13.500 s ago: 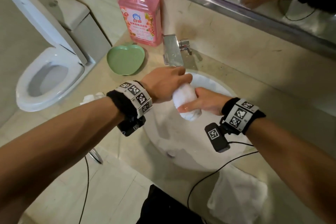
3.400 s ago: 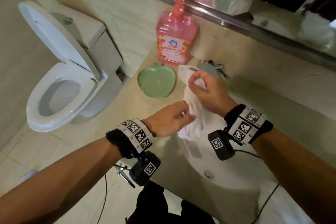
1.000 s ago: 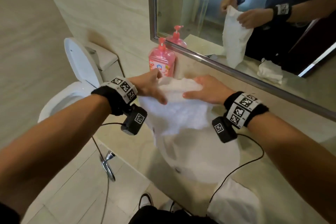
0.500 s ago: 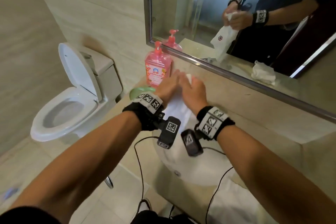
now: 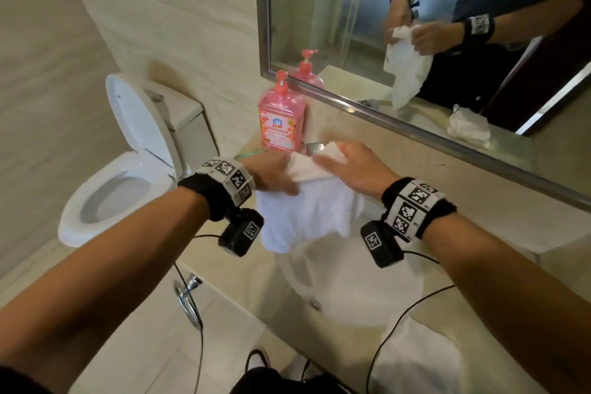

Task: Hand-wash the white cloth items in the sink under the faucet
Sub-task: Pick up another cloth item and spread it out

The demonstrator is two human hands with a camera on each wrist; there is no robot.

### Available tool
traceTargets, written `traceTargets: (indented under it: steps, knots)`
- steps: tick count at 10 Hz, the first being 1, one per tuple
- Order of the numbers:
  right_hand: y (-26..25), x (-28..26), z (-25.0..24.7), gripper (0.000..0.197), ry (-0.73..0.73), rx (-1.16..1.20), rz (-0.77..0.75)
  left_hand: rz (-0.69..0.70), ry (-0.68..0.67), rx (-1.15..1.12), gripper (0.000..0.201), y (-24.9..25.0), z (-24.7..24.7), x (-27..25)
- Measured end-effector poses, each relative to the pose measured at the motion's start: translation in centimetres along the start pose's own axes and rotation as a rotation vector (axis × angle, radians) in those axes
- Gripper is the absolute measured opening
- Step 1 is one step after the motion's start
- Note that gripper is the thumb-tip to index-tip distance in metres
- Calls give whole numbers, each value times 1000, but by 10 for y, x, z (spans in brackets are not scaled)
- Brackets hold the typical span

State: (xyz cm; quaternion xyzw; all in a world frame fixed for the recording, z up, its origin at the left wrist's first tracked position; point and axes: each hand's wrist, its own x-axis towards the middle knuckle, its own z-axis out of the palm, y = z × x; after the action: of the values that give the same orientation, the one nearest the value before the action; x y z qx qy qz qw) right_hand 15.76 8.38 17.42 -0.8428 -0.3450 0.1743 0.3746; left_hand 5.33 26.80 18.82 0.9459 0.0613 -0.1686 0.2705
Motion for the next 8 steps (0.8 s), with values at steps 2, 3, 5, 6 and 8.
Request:
traceTargets:
  steps: [2, 3, 5, 6, 8]
  knots:
    - [34, -14, -20, 38, -56, -93, 133, 33, 122, -323, 20, -34, -2, -14]
    - [28, -14, 7, 24, 222, 262, 215, 17, 289, -704, 28, -15, 17, 1]
    - [-25, 6, 55, 39, 451, 390, 200, -49, 309, -1049, 31, 32, 38, 24]
    - [-23, 8, 56, 39, 444, 387, 237, -37, 334, -1025, 29, 33, 38, 22]
    - [-14, 1, 40, 40, 346, 331, 263, 63, 245, -981, 31, 35, 37, 8]
